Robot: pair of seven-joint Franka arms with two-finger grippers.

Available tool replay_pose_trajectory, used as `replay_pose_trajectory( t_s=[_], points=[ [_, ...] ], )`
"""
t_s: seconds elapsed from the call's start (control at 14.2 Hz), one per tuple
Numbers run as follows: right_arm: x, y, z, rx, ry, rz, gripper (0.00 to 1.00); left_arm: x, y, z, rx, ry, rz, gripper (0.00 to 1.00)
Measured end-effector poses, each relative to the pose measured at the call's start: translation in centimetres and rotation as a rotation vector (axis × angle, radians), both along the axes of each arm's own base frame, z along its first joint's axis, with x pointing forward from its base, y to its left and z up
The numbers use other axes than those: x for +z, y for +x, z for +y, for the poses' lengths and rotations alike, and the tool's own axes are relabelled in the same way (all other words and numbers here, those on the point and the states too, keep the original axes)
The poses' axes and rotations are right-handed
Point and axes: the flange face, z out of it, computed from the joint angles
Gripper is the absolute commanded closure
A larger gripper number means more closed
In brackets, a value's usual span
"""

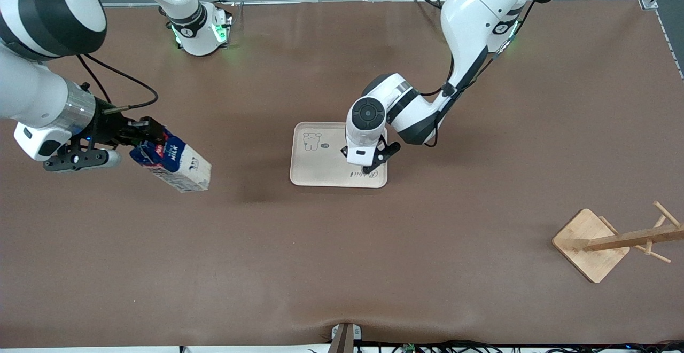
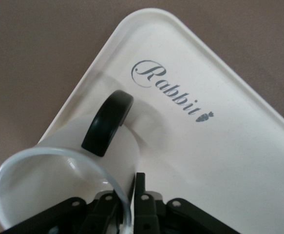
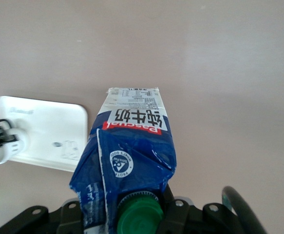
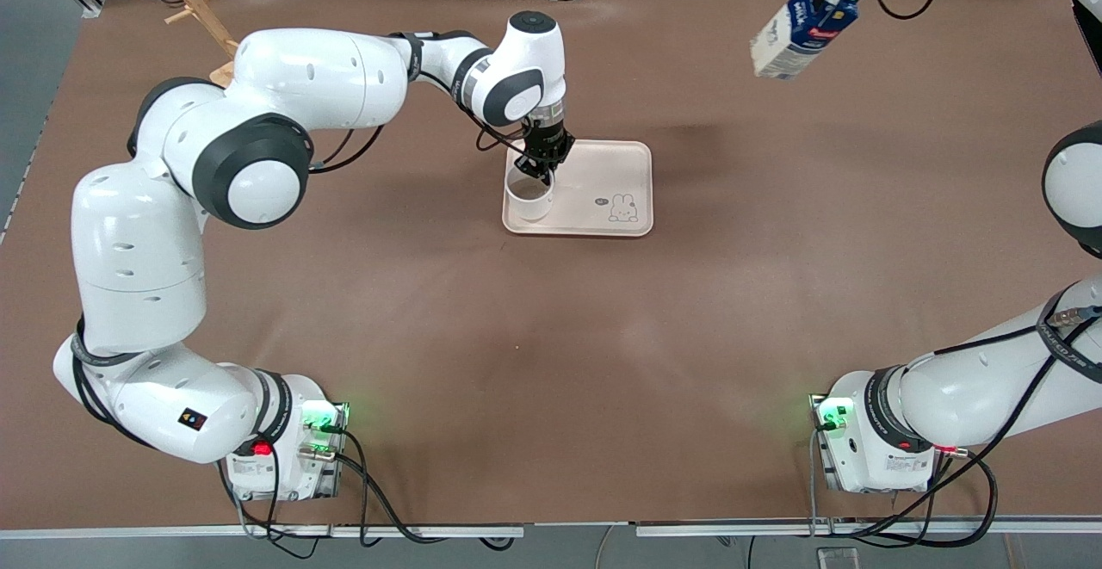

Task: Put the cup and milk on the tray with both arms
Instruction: 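Lower the mug onto the tray while the right gripper lifts the carton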

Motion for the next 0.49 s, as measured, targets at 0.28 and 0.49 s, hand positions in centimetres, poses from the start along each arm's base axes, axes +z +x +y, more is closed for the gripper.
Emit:
replay_pose_trajectory(
  t_s=[0.28, 0.49],
  points=[
    [-1.7, -0.5, 1.8, -0.029, -0.016, 0.095, 1.0, 1.4, 1.1, -0.3, -0.02, -0.001, -0.052, 0.0],
    [-2.0, -1.0, 3.9, -0.083, -0.058, 0.131, 1.0, 3.4, 2.4, -0.5, -0.018, -0.002, -0.076, 0.0]
  ],
)
